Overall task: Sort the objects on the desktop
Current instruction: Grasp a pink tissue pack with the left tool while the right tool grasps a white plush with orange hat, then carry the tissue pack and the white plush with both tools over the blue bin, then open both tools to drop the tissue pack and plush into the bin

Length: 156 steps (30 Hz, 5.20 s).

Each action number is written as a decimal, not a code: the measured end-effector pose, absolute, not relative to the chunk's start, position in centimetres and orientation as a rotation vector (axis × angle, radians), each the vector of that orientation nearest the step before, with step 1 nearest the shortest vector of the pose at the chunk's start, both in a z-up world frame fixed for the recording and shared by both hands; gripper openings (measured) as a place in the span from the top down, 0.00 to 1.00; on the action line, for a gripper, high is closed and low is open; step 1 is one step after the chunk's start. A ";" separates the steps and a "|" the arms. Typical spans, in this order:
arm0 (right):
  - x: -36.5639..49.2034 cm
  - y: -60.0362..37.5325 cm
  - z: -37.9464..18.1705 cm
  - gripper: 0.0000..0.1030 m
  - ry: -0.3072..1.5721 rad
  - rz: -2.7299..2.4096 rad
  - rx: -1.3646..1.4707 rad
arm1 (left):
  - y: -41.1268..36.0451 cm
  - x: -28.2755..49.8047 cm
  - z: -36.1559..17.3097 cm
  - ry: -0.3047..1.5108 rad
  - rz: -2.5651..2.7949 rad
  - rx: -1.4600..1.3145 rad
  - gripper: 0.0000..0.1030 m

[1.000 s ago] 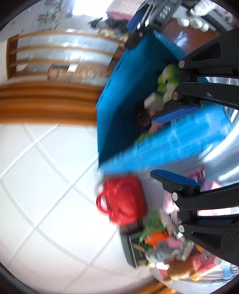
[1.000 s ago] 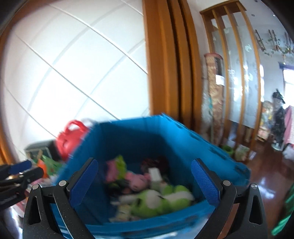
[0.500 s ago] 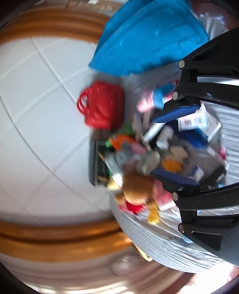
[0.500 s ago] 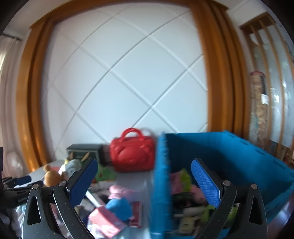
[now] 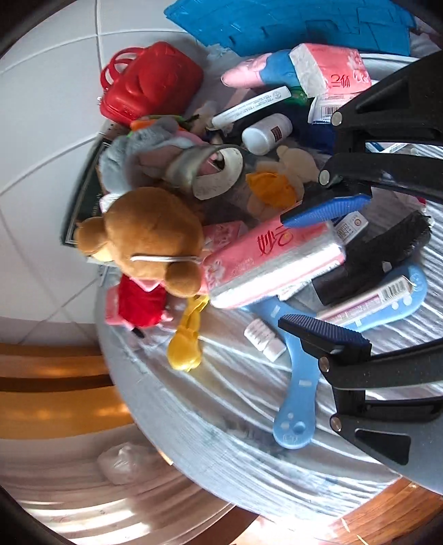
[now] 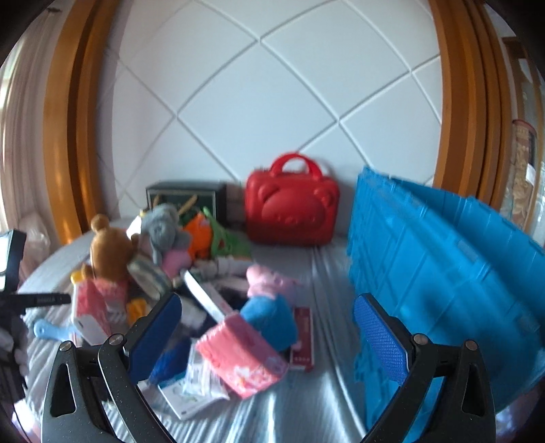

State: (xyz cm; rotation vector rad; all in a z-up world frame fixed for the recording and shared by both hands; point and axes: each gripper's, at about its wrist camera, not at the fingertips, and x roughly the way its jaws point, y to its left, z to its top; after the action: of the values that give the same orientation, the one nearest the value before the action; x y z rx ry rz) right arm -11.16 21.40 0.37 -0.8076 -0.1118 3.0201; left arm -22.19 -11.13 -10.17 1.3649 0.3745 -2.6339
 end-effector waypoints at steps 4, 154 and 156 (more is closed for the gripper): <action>-11.7 21.4 -2.3 0.00 -0.102 2.969 -0.953 | -10.2 -24.7 -11.7 0.347 -2.630 1.397 0.49; -27.9 66.5 0.7 0.03 0.169 2.290 -1.383 | 55.3 -33.2 -1.6 -0.692 -2.769 2.256 0.19; -27.5 66.8 1.8 0.00 0.177 2.308 -1.342 | 55.1 -33.3 -0.7 -0.641 -2.822 2.210 0.19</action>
State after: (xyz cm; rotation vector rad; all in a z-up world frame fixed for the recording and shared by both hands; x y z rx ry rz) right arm -27.54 66.77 1.77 -1.3422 0.1771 2.3082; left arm -33.33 55.13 -0.67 2.2102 -0.6411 -2.8219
